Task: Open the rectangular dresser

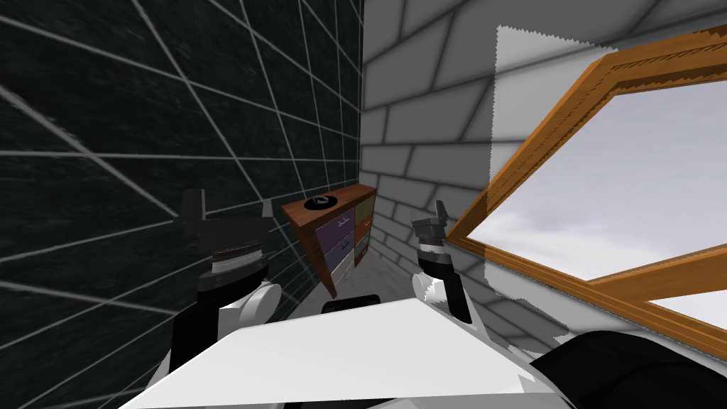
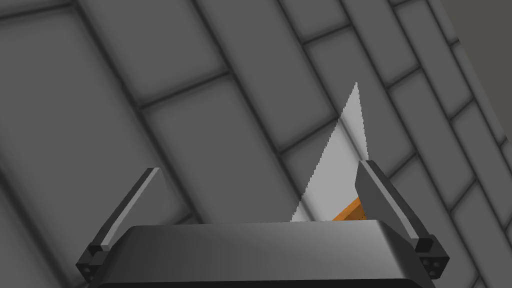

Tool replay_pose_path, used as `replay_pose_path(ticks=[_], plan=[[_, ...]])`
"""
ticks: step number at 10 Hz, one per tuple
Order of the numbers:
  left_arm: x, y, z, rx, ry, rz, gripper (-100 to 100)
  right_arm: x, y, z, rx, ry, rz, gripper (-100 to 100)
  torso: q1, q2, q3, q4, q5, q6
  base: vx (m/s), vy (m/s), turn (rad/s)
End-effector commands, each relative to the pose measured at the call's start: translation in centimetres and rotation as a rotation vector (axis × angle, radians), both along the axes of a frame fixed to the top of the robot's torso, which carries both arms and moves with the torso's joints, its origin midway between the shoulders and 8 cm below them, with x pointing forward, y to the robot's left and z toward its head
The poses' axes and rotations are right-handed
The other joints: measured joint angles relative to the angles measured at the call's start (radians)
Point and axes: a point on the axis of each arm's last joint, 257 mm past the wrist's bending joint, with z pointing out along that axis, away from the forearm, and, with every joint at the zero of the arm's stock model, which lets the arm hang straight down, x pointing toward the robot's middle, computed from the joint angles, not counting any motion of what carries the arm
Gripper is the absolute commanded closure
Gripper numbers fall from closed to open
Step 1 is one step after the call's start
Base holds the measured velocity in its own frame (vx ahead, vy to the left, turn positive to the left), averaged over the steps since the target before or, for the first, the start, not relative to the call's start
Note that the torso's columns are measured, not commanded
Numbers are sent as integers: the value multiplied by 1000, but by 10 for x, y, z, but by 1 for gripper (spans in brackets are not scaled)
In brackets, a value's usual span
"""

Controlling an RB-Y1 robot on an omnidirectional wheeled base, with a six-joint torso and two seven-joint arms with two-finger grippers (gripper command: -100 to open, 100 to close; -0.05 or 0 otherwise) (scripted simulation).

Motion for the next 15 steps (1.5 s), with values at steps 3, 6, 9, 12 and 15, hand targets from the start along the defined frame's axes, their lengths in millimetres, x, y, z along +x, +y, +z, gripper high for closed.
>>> replay_pose_path(ticks=[3,6,9,12,15], plan=[[0,0,0,0,0,0,0,0,0,0,0,0,0,0,0,175,-351,176,0,0,0,0,0],[0,0,0,0,0,0,0,0,0,0,0,0,0,0,0,396,-792,396,0,0,0,0,0],[0,0,0,0,0,0,0,0,0,0,0,0,0,0,0,618,-1234,617,0,0,0,0,0],[0,0,0,0,0,0,0,8,13,-5,14,3,95,-100,0,734,-1471,734,0,0,5,-10,52],[0,0,0,0,0,0,0,19,26,-15,107,-2,214,-100,0,738,-1476,738,0,0,7,-24,97]])
